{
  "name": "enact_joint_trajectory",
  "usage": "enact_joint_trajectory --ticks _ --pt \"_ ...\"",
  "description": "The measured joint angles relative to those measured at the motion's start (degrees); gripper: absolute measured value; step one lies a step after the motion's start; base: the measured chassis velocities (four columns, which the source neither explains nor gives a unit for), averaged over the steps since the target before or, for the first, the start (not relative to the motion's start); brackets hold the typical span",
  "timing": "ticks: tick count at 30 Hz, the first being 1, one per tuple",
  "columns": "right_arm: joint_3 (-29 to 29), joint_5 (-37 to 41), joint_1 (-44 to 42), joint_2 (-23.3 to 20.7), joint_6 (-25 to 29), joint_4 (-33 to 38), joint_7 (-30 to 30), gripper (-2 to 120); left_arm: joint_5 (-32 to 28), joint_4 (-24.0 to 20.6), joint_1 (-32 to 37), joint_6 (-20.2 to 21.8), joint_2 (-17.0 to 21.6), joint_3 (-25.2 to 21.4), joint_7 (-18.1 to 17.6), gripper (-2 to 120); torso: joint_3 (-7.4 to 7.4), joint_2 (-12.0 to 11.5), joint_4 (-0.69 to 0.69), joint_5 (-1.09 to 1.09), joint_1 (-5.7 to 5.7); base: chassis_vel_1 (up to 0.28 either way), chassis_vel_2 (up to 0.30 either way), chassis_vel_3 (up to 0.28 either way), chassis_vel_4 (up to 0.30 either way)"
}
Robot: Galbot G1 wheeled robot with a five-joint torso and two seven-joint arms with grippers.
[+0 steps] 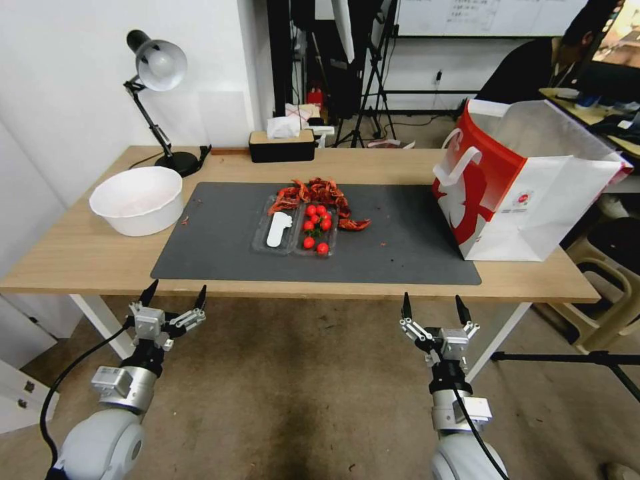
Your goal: Pick up the trash from the table and place it into the takeout bag.
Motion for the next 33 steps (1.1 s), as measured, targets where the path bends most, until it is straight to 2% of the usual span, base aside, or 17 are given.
enact_joint_trajectory --ticks 33 --pt "-0.11 -0.01 0.03 0.05 0.01 -0.17 0.12 100 0.39 0.37 0.01 -0.47 -0.07 -0.02 0.23 100 0.0 0.0 0.0 0.0 0.0 0.0 0.0 0.0 0.0"
